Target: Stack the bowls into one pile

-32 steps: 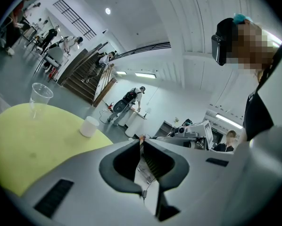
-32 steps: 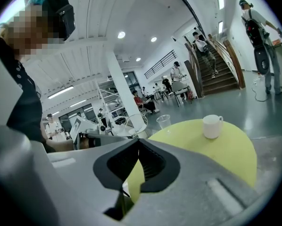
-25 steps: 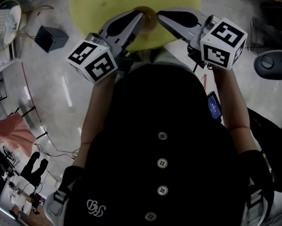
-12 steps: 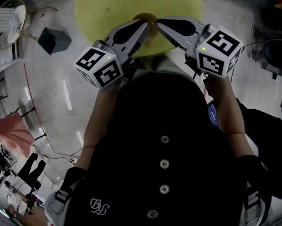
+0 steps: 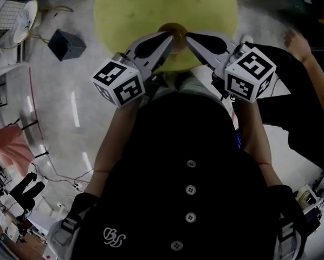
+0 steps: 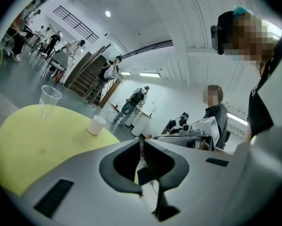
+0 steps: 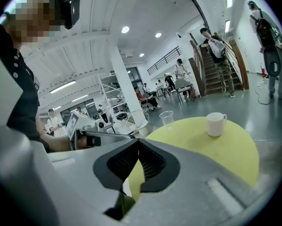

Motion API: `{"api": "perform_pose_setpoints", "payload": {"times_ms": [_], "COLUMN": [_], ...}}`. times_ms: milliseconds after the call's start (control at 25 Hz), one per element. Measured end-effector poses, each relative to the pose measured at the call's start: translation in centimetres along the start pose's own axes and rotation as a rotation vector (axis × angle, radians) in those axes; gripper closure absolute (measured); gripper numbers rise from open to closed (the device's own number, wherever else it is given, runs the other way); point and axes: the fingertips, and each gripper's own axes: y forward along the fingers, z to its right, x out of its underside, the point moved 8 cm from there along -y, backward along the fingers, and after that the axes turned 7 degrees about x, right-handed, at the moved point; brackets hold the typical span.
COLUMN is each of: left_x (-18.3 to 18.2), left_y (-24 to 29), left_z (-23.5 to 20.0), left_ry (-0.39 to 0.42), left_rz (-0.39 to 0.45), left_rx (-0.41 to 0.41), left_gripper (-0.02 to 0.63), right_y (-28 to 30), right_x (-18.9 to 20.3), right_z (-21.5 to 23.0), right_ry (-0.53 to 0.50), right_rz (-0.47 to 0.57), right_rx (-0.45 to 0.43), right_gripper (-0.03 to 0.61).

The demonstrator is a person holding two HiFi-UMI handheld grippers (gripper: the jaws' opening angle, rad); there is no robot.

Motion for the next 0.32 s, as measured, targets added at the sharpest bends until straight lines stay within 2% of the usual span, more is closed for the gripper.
{"api": "perform_pose_setpoints", "payload": {"times_ms": [320], "left_x": [-1.0], "left_y": [-1.4], "left_z": [0.1], "left_ry": [-0.012], "left_rz": [-0.025], "left_rx": [-0.001], "left_gripper": [0.581], "right_y": [1.1], "right_x": [-0.4], "right_z": [-0.8], "right_ry": [0.067], "right_rz": [-0.01], "right_rx": [0.006], "right_gripper": [0.575]}}
